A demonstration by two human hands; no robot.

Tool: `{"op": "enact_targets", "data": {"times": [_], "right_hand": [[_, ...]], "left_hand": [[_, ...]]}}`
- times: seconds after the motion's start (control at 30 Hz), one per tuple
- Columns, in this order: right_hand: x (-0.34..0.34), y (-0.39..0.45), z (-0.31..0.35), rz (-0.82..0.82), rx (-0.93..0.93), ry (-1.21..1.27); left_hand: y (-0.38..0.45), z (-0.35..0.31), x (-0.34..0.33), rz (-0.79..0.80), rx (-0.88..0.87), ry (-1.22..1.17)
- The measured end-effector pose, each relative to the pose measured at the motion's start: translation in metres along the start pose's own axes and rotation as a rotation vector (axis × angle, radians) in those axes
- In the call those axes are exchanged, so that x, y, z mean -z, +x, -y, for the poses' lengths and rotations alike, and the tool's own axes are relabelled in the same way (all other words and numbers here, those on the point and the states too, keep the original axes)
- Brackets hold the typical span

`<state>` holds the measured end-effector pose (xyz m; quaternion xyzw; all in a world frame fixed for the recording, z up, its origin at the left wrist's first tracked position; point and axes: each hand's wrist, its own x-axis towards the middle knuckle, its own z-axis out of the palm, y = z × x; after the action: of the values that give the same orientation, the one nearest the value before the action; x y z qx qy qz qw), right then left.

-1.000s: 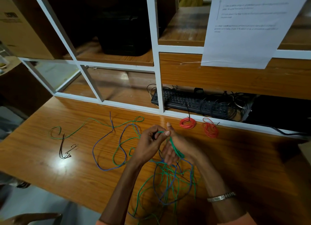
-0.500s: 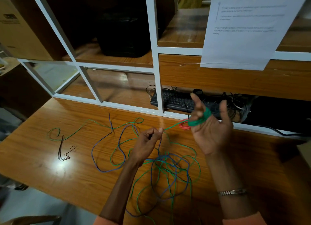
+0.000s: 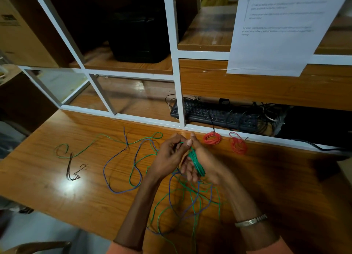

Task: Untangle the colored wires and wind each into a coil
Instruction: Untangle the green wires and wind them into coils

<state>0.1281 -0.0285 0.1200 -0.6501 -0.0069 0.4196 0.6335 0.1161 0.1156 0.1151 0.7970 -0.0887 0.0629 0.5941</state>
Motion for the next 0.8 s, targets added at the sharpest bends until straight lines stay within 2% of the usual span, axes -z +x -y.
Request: {"op": "enact_targets", "data": {"times": [0.1, 0.17, 0.27, 0.33, 0.43, 0.5, 0.53, 0.57, 0.6, 0.63, 0.7, 0.73, 0.8], "right_hand": [[0.01, -0.015, 0.004, 0.411, 0.071, 0.26], [0.014, -0.021, 0.004, 0.603, 0.199, 0.456], [0.028, -0.027, 0.01, 0.72, 0.447, 0.707], [0.041, -0.036, 0.018, 0.7, 0.614, 0.9], [0.051, -0.048, 0.029, 0.489, 0.829, 1.113], [0.054, -0.047, 0.036, 0.269, 0.86, 1.167], [0.055, -0.043, 0.038, 0.076, 0.843, 1.068], [0.054, -0.039, 0.04, -0.178, 0.793, 0.834], [0.055, -0.03, 0.035, -0.393, 0.685, 0.543], [0.055, -0.02, 0.027, -0.523, 0.53, 0.264], [0.046, -0.01, 0.013, -0.528, 0.265, -0.131], [0.043, -0.003, 0.005, -0.497, 0.199, -0.226], [0.038, 0.004, 0.001, -0.468, 0.158, -0.259]], "left_hand": [[-0.004, -0.003, 0.003, -0.006, 0.045, -0.123], [-0.003, -0.002, 0.005, -0.028, 0.107, -0.173], [-0.004, 0.005, 0.008, -0.054, 0.17, -0.222], [-0.007, 0.01, 0.009, -0.039, 0.186, -0.24], [-0.007, 0.013, 0.003, 0.022, 0.158, -0.203], [-0.005, 0.015, -0.002, 0.036, 0.118, -0.122], [-0.003, 0.015, -0.004, 0.034, 0.092, -0.073], [-0.002, 0.014, -0.005, 0.029, 0.063, -0.026], [0.0, 0.014, -0.007, 0.022, 0.021, 0.016], [0.002, 0.012, -0.008, 0.013, -0.03, 0.062], [0.007, 0.005, -0.01, 0.001, -0.137, 0.173], [0.01, 0.001, -0.01, 0.0, -0.178, 0.224], [0.014, -0.003, -0.009, -0.01, -0.218, 0.294]]}}
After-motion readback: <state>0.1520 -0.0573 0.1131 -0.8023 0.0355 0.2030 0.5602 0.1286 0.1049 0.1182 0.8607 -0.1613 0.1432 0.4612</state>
